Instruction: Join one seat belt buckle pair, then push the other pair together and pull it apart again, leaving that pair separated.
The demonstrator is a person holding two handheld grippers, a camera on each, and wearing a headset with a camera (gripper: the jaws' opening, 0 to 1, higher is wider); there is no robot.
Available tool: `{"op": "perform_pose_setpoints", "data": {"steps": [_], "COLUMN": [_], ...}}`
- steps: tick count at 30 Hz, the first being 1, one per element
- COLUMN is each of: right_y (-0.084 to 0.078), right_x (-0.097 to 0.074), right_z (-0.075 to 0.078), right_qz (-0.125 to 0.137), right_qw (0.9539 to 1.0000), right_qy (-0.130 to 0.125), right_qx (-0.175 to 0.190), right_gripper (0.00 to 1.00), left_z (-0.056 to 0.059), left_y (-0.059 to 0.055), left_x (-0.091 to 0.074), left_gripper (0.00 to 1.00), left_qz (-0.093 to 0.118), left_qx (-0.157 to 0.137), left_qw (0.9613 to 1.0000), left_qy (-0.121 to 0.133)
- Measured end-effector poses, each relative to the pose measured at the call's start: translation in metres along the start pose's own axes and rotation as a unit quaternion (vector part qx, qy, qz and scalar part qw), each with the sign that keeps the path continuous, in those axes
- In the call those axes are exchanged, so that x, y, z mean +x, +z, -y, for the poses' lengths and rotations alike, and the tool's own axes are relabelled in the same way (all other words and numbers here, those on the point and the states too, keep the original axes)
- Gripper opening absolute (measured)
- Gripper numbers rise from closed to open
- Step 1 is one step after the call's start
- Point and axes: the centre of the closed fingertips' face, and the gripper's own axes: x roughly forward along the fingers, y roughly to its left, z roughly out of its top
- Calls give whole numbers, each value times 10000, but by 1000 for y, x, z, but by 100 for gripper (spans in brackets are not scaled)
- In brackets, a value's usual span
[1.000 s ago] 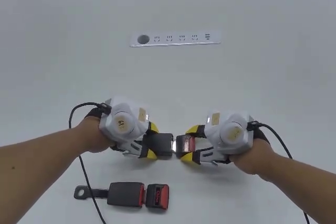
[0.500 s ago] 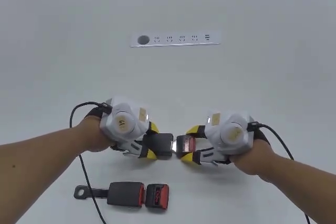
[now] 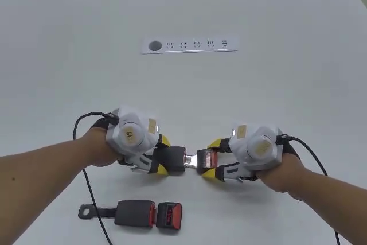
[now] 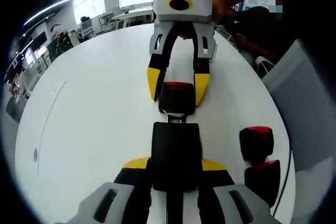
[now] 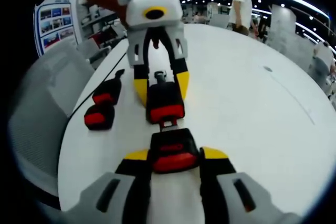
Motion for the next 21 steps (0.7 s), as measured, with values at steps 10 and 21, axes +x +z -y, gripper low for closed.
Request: {"op": "perform_pose_setpoints", "data": {"steps": [10, 21], "right_y": [-3, -17], "right_x": [-3, -18], "right_z": [1, 6], "right_qz": [12, 36], "right_qw": [10000, 10000], "right_qy": [18, -8], "right_qx": [-37, -28], "right_gripper": [35, 36], "left_z": [1, 1], "left_y": [-1, -2], "left_x": [0, 0], "left_gripper": [34, 34], "left_qz": [7, -13], "left_qx": [-19, -21], "left_qw": [10000, 10000], "left_qy": [-1, -5]}}
